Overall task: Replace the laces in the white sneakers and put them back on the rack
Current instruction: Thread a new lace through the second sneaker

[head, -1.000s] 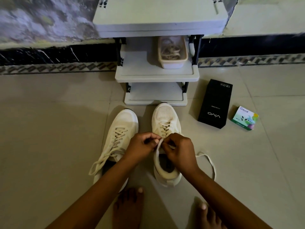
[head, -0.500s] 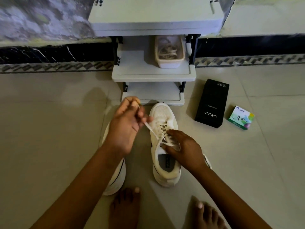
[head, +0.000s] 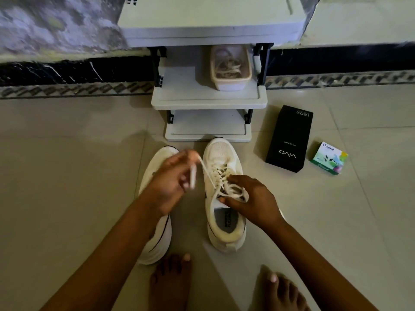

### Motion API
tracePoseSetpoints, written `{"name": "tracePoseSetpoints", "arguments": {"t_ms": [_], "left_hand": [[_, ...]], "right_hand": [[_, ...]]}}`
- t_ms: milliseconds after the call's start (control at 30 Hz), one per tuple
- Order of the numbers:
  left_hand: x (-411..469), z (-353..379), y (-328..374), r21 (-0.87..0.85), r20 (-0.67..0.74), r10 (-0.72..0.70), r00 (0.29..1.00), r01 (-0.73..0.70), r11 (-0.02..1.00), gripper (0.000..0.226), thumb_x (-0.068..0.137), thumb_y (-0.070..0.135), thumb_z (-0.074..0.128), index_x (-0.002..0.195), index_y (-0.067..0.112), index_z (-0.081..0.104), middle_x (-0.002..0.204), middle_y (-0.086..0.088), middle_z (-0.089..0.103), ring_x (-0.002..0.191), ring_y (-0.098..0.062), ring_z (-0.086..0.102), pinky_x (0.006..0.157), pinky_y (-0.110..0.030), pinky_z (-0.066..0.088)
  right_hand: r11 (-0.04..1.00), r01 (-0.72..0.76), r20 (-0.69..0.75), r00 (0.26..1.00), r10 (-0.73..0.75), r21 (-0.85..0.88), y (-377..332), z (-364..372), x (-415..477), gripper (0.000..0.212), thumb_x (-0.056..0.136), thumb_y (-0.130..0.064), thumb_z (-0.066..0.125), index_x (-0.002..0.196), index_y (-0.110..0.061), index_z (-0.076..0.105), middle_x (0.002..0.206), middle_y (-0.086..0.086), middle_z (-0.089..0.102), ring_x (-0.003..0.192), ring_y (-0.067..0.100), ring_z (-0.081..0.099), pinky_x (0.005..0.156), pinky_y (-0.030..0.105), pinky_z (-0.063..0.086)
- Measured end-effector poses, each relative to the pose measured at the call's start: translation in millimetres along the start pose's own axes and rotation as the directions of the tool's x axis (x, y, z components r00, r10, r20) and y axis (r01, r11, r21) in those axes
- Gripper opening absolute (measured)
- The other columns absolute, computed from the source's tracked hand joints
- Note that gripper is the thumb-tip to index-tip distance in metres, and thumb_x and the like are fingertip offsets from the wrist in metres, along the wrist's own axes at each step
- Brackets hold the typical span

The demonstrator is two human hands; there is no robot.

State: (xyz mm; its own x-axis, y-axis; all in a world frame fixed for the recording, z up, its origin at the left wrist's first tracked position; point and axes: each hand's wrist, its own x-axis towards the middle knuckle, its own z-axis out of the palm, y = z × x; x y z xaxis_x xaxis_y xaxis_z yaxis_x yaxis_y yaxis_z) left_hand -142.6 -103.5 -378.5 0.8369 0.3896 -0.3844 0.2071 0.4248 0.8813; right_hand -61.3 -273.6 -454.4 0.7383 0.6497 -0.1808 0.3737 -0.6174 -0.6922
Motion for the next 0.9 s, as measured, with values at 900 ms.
{"name": "tracePoseSetpoints", "arguments": {"t_ms": [900], "left_hand": [[-1.9, -13.0, -16.5, 0.385, -0.013, -0.063, 0.998, 0.063, 0.921, 0.020, 0.094, 0.023, 0.050, 0.079, 0.017, 0.061, 0.044, 0.012, 0.043, 0.044, 0.000, 0.040, 0.047, -0.013, 0.036]], "right_hand": [[0.999, -0.048, -0.078, 0.996, 0.046, -0.025, -4.8, 10.2, -8.8, 0.058, 0.080, -0.054, 0.064, 0.131, -0.031, 0.051, 0.132, -0.010, 0.055, 0.116, 0.008, 0.050, 0.082, 0.014, 0.034]]}}
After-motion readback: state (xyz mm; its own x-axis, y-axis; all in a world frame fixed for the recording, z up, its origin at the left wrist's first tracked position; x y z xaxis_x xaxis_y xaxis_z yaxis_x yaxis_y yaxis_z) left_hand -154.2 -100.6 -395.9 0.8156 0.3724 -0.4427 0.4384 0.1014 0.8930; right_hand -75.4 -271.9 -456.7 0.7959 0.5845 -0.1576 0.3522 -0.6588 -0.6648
